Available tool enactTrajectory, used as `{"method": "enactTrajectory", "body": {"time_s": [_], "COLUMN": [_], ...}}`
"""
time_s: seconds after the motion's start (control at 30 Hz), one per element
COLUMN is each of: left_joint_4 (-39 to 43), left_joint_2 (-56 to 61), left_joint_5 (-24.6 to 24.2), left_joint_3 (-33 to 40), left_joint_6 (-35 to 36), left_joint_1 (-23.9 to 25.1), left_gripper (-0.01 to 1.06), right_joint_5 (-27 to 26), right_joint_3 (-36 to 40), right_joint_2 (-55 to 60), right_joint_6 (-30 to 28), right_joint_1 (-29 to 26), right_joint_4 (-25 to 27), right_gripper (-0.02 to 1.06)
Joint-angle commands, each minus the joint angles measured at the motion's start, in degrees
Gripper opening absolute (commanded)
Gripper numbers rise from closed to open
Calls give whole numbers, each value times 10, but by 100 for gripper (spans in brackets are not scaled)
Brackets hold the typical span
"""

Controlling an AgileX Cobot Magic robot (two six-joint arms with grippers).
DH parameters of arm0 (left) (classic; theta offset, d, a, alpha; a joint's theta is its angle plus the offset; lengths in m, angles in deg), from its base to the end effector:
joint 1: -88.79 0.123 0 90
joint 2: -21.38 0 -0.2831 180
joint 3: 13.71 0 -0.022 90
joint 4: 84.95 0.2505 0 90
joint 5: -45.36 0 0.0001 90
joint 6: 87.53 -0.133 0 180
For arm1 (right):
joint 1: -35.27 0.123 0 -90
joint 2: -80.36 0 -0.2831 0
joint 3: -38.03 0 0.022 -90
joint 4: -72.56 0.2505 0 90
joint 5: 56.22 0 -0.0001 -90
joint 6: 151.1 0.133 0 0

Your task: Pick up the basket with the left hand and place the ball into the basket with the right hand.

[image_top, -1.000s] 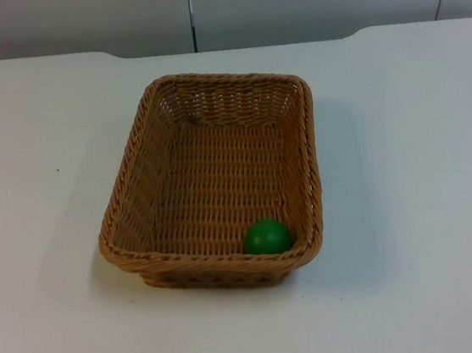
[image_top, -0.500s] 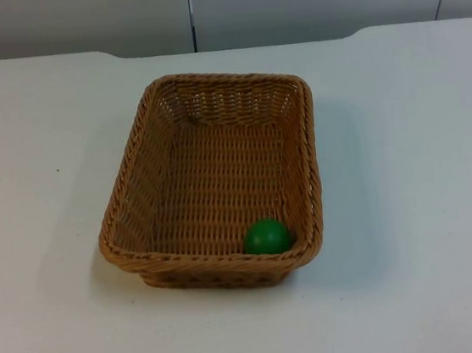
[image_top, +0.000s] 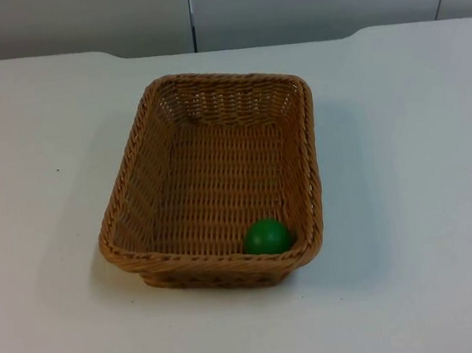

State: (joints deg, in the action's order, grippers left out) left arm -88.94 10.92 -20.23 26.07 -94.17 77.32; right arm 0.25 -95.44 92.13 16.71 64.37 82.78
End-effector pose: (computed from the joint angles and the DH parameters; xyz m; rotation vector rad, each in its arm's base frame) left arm 0.0175 -0.0122 0.2937 0.3292 1.9954 -0.1358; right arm 0.0291 0.0387 0.2768 -0.7066 1.8852 0.4008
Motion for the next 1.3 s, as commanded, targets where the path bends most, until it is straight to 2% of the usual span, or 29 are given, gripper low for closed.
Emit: {"method": "enactTrajectory", "body": {"time_s": [0.0, 0.17, 0.37, 0.7, 0.83, 0.87, 1.03, 1.27], "left_joint_4": [-2, -10, -15, -12, -12, -10, -12, -12], "left_joint_2": [11, 26, 26, 26, 26, 26, 26, 26], "left_joint_5": [-1, -19, -4, 6, 7, 8, 38, 38], "left_joint_3": [5, 46, 60, 62, 62, 63, 79, 79], "left_joint_6": [3, 9, 7, -7, -7, -7, -7, -7], "left_joint_1": [-1, -1, -1, -1, -1, -1, -1, -1], "left_gripper": [0, 0, 0, 0, 0, 0, 0, 0], "right_joint_5": [-4, 33, 84, 80, 77, 60, 57, 56], "right_joint_3": [1, 0, 0, 0, 1, 12, 13, 13], "right_joint_2": [-8, -13, -13, -13, -13, -13, -13, -13], "right_joint_6": [2, 9, 26, 28, 28, 31, 37, 37], "right_joint_1": [1, 1, 1, 1, 1, 1, 1, 1], "right_joint_4": [2, -10, -31, -61, -61, -60, -61, -61], "right_gripper": [0, 0, 0, 0, 0, 0, 0, 0]}}
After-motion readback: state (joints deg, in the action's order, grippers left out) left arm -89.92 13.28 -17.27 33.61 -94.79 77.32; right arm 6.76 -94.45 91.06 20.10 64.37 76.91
